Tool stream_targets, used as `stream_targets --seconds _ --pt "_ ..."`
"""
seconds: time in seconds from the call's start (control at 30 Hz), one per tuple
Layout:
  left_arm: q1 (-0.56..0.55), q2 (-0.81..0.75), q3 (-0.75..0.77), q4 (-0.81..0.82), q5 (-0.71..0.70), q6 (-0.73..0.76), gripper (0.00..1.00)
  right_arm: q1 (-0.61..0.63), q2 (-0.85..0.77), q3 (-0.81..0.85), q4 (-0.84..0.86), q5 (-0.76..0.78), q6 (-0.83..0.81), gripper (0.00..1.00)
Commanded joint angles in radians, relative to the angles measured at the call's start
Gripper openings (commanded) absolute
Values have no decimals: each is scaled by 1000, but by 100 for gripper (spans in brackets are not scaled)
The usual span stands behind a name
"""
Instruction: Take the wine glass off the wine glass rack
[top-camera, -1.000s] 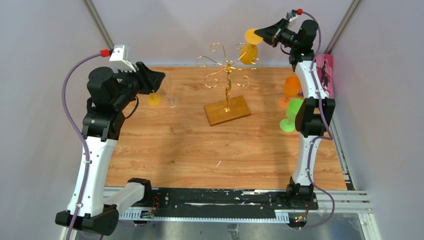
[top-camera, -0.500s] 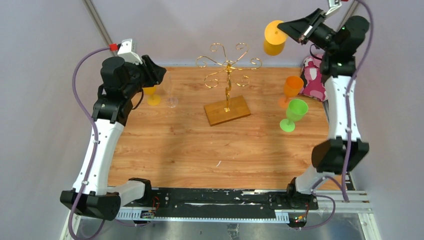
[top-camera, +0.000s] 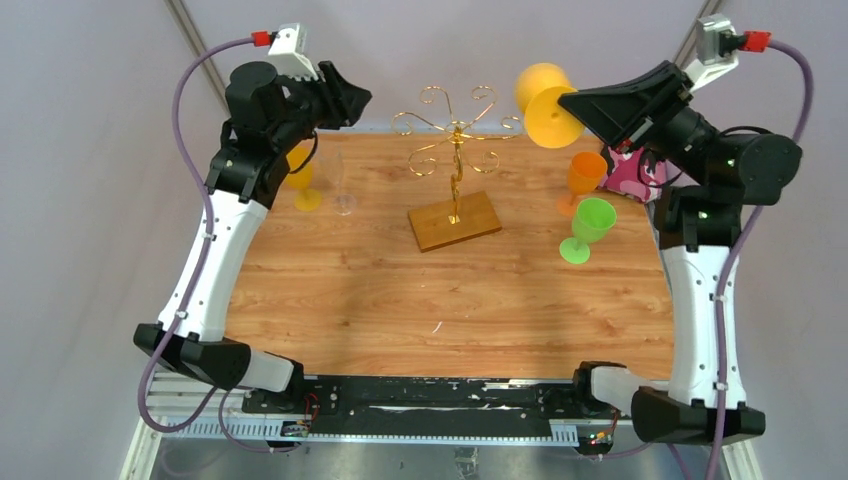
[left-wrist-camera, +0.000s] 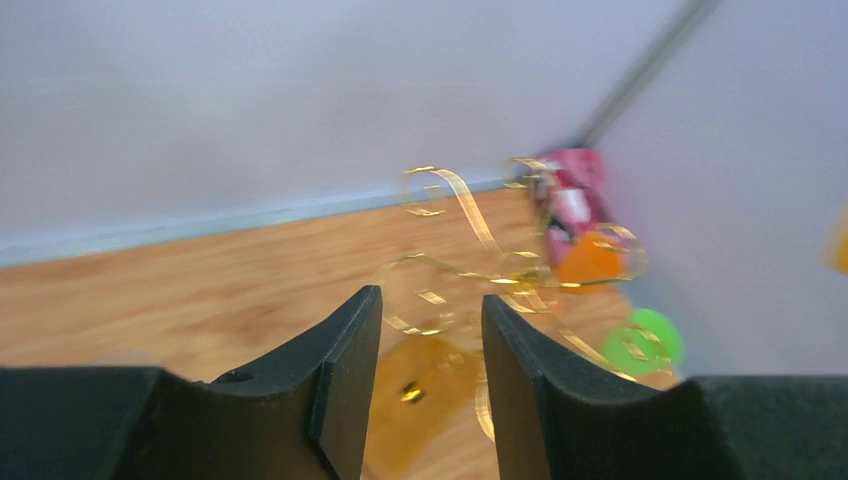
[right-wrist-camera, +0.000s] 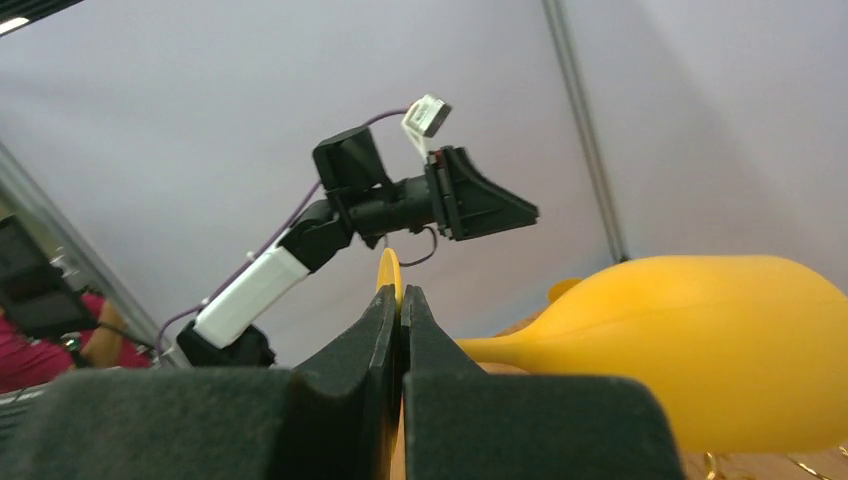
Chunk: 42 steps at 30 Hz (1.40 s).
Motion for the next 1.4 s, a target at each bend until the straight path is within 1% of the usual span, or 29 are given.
stream_targets --seconds 0.0,0.03,0.1,0.13,0.2,0.23,0.3,0.37,0.4,0.53,0.63,0.77,0.83,1.07,1.37 --pt "-4 1 -89 293 437 -169 47 95 72 -34 375 -55 254 0" --pt "-4 0 -131 438 542 -257 47 109 91 -28 438 -56 301 0" --pt "-4 1 -197 669 673 -392 47 125 126 -18 582 -52 407 0" --pt "-3 -2 -211 716 703 -408 47 130 147 -8 657 -48 463 0" --pt "-5 -13 -229 751 760 -379 47 136 191 15 829 -25 594 0" --pt "-5 -19 -248 803 782 -378 47 139 216 28 910 -8 653 0" --pt "-5 -22 -288 933 861 -429 47 145 280 57 1053 37 772 0" --pt "-5 -22 -309 1052 912 -502 47 157 349 90 1155 81 875 0" --pt "-5 -22 -325 1119 925 -538 47 168 374 98 1164 89 897 0" --pt "-4 -6 -370 1379 955 -710 48 232 427 100 1166 82 875 0" --pt "-4 48 -367 1652 960 -924 49 284 452 107 1165 78 867 0" --pt "2 154 -318 1943 954 -1177 49 321 457 110 1166 74 855 0" --pt "8 193 -301 1975 959 -1221 48 322 442 101 1166 68 847 0" --pt "36 213 -354 1975 942 -1198 48 320 372 46 1146 51 796 0" --pt "49 234 -368 1976 916 -1207 48 327 387 43 1156 59 803 0"
